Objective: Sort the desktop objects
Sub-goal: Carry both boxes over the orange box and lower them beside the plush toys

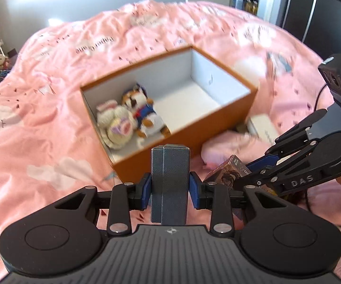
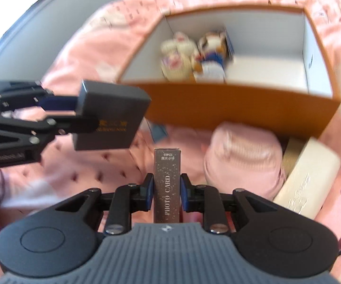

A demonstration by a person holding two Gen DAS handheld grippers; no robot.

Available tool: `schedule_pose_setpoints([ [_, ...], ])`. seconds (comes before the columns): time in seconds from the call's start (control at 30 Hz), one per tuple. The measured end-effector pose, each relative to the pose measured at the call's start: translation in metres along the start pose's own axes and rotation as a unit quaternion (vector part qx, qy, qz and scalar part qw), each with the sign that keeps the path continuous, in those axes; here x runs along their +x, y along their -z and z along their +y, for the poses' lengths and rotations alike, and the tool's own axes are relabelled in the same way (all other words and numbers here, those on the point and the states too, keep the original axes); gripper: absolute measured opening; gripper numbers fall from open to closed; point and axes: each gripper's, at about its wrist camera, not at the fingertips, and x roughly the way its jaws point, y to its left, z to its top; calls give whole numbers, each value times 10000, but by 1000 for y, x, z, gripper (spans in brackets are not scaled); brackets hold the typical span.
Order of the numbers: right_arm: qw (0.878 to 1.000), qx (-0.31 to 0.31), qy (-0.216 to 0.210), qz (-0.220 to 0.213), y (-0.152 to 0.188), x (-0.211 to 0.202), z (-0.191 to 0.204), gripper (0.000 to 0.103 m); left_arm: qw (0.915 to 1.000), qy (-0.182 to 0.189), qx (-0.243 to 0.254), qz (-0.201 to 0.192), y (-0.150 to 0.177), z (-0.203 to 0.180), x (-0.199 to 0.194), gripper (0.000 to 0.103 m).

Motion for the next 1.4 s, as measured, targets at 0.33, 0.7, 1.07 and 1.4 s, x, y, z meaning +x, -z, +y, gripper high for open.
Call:
schedule_pose_setpoints([
  [0.33,9946,59,-217,-1012,-66,-30,9,25,9974,-232,-461,-499,-51,29,-15,38],
  [0.7,9905,202,82,-1360,-128,19,-13,24,9933,-261,-1106,193,-77,60,45,38],
  [1.07,9957,434,-31,-821,-121,84,-29,25,9834,-359,-1592,793,-68,77,78,38],
  [1.4,9960,858,-105,-230,-122,103,-40,25,9806,-628,-1381,1238,-75,69,100,38],
])
